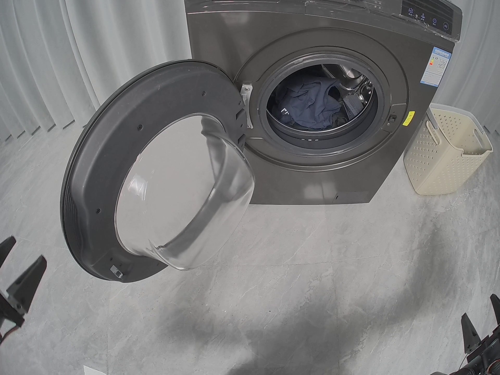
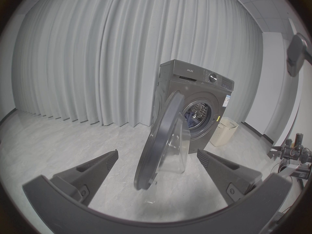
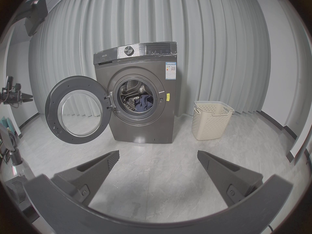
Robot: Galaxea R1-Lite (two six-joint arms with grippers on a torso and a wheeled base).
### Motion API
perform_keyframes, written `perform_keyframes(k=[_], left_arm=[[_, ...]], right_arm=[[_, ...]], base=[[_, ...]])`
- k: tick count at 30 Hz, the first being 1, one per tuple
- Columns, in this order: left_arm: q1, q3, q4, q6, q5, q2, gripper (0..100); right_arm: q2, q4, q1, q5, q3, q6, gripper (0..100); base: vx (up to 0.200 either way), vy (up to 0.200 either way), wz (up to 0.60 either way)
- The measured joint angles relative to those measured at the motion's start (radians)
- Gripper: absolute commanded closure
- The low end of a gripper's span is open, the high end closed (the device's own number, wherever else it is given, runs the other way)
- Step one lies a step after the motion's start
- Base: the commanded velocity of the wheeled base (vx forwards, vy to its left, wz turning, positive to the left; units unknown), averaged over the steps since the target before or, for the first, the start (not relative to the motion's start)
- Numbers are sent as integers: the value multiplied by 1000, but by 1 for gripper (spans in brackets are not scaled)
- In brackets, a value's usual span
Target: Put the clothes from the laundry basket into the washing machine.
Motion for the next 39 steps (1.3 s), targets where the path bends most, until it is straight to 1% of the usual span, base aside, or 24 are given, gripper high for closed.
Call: perform_keyframes(k=[5,9,14,20,23,27,29,32,34,37,39], left_arm=[[-13,-38,-174,-5,-33,216,0],[-20,-71,-274,-6,-53,361,0],[-36,-112,-300,-7,-73,467,0],[-71,-122,-303,-10,-91,514,0],[-118,-119,-303,-13,-102,520,0],[-210,-110,-302,-24,-111,518,0],[-267,-104,-302,-40,-113,512,0],[-350,-95,-296,-73,-109,492,0],[-395,-83,-291,-92,-107,473,0],[-423,-65,-290,-110,-99,444,0],[-416,-61,-290,-114,-94,426,0]], right_arm=[[0,0,0,0,0,0,0],[0,0,0,0,0,0,0],[0,-1,0,0,0,0,0],[0,0,0,0,0,0,0],[0,0,0,0,0,0,0],[0,0,0,0,0,0,0],[0,0,0,0,0,0,0],[0,0,0,0,0,0,0],[0,0,0,0,0,0,0],[0,0,0,0,0,0,0],[0,0,0,0,0,0,0]], base=[[0,0,0],[0,0,0],[0,0,0],[0,0,0],[0,0,0],[0,0,0],[0,0,0],[0,0,0],[0,0,0],[0,0,0],[0,0,0]])
